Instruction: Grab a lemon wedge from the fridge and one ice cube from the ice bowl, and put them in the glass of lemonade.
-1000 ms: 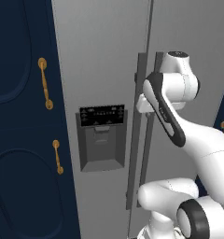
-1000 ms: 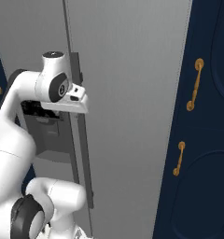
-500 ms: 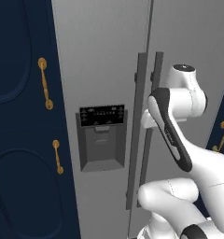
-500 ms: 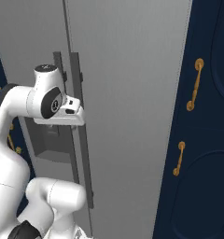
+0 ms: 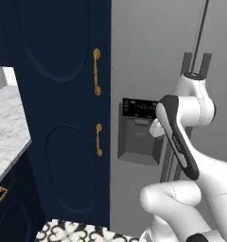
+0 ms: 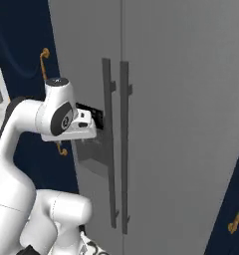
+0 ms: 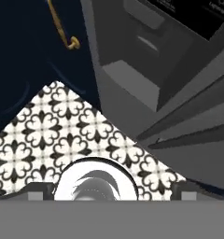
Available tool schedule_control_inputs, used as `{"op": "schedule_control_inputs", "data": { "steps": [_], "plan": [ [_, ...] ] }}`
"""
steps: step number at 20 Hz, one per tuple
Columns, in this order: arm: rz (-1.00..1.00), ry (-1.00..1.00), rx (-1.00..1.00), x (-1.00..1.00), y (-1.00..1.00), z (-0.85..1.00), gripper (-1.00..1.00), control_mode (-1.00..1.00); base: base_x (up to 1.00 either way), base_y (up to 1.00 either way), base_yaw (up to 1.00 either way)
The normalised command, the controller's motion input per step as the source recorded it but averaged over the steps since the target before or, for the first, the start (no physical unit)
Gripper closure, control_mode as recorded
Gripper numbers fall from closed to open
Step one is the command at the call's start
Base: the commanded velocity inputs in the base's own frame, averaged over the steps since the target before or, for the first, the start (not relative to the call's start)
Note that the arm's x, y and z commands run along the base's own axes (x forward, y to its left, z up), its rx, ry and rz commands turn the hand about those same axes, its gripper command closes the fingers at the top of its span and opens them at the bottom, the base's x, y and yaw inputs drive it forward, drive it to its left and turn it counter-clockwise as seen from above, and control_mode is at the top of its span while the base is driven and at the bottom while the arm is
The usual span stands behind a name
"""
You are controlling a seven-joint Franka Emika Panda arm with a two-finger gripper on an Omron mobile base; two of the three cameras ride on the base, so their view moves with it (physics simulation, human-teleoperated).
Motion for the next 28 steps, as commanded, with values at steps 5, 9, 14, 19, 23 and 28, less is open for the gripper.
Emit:
{"op": "schedule_control_inputs", "data": {
  "steps": [5, 9, 14, 19, 23, 28],
  "plan": [
    [0.00, 0.00, 0.00, 0.00, 0.00, 0.00, -1.00, 1.00, 0.18, 0.19, 0.70],
    [0.00, 0.00, 0.00, 0.00, 0.00, 0.00, -1.00, 1.00, 0.40, 0.40, 0.74],
    [0.00, 0.00, 0.00, 0.00, 0.00, 0.00, -1.00, 1.00, 0.50, 0.46, 0.70],
    [0.00, 0.00, 0.00, 0.00, 0.00, 0.00, -1.00, 1.00, 0.83, 0.41, 0.63],
    [0.00, 0.00, 0.00, 0.00, 0.00, 0.00, -1.00, 1.00, 1.00, 0.06, 0.41],
    [0.00, 0.00, 0.00, 0.00, 0.00, 0.00, -1.00, 1.00, 0.95, -0.14, 0.26]
  ]
}}
